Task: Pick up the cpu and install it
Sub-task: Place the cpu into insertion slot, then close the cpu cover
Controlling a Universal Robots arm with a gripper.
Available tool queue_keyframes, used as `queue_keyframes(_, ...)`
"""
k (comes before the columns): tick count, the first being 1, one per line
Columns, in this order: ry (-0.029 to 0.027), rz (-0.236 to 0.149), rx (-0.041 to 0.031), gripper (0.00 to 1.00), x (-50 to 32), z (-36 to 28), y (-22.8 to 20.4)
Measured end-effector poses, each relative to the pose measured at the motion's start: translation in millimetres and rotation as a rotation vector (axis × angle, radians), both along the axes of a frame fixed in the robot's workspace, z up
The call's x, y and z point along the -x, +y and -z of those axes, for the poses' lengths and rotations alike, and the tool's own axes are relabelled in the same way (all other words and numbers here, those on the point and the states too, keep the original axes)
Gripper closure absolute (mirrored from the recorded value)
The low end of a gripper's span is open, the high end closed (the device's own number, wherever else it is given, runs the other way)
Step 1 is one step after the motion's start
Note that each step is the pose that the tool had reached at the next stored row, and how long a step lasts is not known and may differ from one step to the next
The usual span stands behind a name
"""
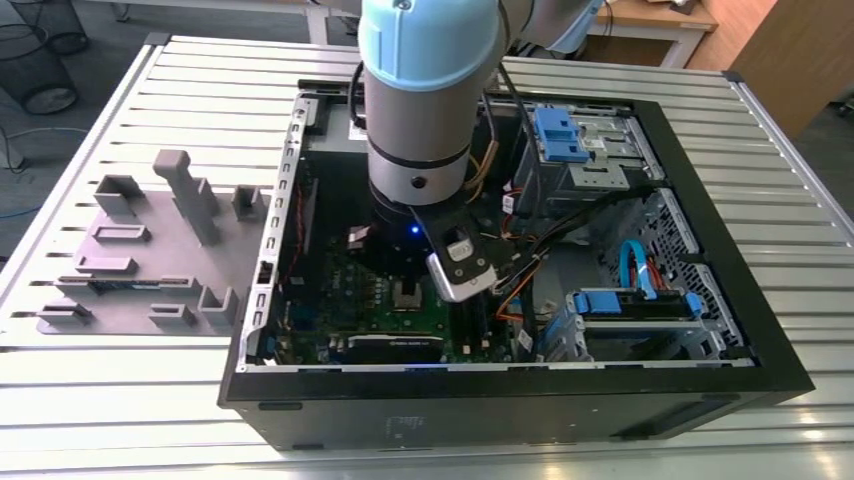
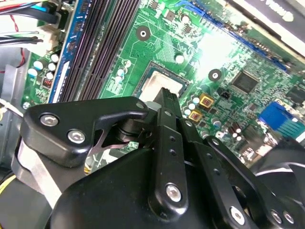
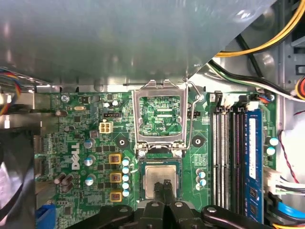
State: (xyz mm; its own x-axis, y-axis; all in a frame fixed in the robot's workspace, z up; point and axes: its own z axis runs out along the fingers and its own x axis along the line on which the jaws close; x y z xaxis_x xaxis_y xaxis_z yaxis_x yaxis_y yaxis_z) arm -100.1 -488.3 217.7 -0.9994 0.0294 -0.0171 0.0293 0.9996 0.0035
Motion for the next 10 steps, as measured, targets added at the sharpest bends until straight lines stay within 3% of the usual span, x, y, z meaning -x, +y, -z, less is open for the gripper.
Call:
queue_keyframes(6, -0.0012, 0.0, 0.0, 0.9, 0.0, -10.7, 0.0)
queue_keyframes(10, -0.0033, 0.0, 0.0, 0.9, 0.0, -10.7, 0.0)
